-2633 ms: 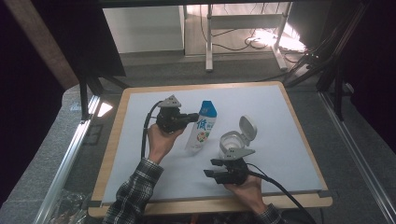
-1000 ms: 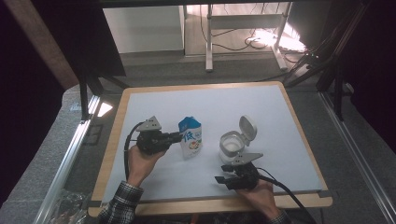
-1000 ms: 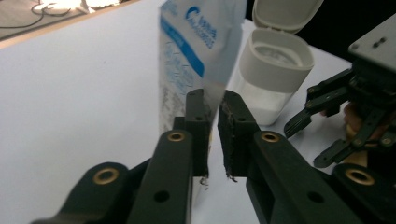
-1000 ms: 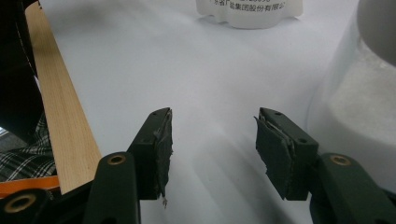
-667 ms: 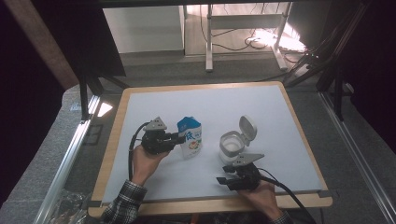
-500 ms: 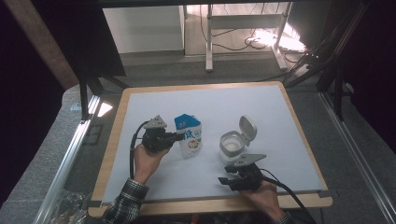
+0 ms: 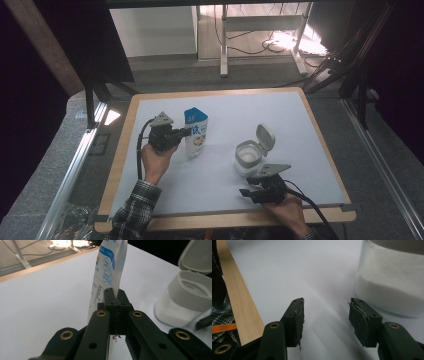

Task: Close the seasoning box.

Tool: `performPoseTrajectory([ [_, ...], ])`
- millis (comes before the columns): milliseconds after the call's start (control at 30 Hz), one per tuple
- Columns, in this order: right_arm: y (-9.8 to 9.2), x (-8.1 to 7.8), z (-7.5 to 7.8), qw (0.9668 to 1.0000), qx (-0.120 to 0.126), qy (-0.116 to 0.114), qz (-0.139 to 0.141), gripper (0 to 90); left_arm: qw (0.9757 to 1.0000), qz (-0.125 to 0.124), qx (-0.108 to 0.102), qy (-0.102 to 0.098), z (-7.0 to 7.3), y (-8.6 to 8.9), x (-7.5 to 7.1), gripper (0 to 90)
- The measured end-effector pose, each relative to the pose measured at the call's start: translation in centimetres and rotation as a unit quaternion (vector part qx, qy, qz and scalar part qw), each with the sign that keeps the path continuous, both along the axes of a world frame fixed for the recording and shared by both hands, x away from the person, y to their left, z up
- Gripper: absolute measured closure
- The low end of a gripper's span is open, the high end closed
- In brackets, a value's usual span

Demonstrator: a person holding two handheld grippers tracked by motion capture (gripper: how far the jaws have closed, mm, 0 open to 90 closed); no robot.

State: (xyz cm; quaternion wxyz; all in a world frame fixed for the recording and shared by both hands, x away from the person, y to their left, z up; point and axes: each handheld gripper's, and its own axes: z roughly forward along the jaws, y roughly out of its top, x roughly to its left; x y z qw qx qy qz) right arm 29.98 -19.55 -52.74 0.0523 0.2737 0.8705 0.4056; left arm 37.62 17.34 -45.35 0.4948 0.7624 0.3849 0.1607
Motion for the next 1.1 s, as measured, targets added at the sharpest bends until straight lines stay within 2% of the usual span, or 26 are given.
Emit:
performPoseTrajectory([
  [67,-0.3,0.1,0.1,1.0000,-0.001,-0.001,-0.007,46.2,1.0000,0.002,0.005,0.000,-0.5,0.2,0.2,90.0],
  [100,-0.5,0.2,0.1,0.9999,0.000,0.000,-0.010,46.2,1.0000,0.001,0.000,-0.003,-0.6,0.3,0.1,90.0],
  [233,-1.3,0.4,0.2,0.9997,0.002,0.002,-0.022,46.3,1.0000,0.005,0.004,-0.007,-1.1,0.8,-0.6,88.4],
  [400,-2.0,0.5,0.3,0.9995,0.001,0.005,-0.030,47.9,0.9998,0.013,0.013,-0.006,-1.8,1.4,-1.5,79.6],
  [533,-2.4,0.6,0.6,0.9993,0.002,0.005,-0.037,51.2,0.9995,0.015,0.027,-0.006,-2.1,1.0,-1.7,73.2],
  [633,-2.7,0.6,0.9,0.9992,0.004,0.001,-0.039,54.8,0.9992,0.018,0.036,-0.007,-2.1,0.6,-1.8,65.6],
  [767,-3.4,0.7,1.5,0.9988,0.004,-0.007,-0.049,59.6,0.9982,0.032,0.050,-0.009,-2.3,0.2,-2.1,49.3],
  [867,-4.1,0.9,1.8,0.9983,0.008,-0.007,-0.058,65.2,0.9971,0.045,0.062,-0.003,-2.7,0.1,-2.3,37.4],
  [1033,-4.9,1.4,2.3,0.9971,0.005,-0.016,-0.074,73.8,0.9964,0.047,0.070,0.012,-3.5,0.0,-3.0,28.3],
  [1100,-5.0,1.6,2.5,0.9964,-0.001,-0.026,-0.081,76.9,0.9963,0.047,0.067,0.026,-3.9,0.1,-3.3,25.2],
])
